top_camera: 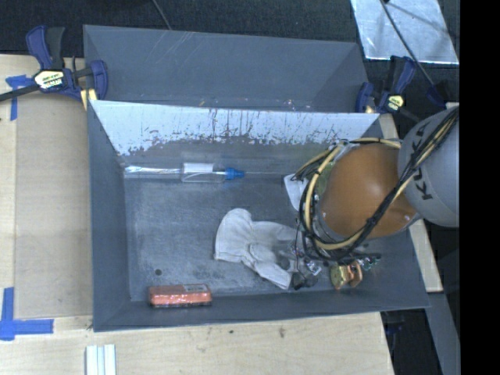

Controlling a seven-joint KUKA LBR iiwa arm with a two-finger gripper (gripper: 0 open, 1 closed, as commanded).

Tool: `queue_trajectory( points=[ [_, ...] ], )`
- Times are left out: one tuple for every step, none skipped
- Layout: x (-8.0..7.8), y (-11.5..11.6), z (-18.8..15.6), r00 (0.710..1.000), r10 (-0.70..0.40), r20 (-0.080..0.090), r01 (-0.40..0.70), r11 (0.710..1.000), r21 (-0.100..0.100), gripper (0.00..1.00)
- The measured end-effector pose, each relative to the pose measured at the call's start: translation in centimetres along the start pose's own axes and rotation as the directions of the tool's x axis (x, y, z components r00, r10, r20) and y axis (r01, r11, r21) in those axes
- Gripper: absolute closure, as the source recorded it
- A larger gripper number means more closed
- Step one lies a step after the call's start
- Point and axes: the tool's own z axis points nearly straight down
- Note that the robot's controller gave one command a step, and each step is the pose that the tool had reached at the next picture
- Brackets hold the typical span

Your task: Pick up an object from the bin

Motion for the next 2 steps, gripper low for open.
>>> queue_trajectory(
  points=[
    [0.00,0.00,0.00,1.000,0.000,0.000,0.000,1.000,0.000,1.00],
    [0.03,0.03,-0.21,1.000,0.000,0.000,0.000,1.000,-0.001,1.00]
  ],
)
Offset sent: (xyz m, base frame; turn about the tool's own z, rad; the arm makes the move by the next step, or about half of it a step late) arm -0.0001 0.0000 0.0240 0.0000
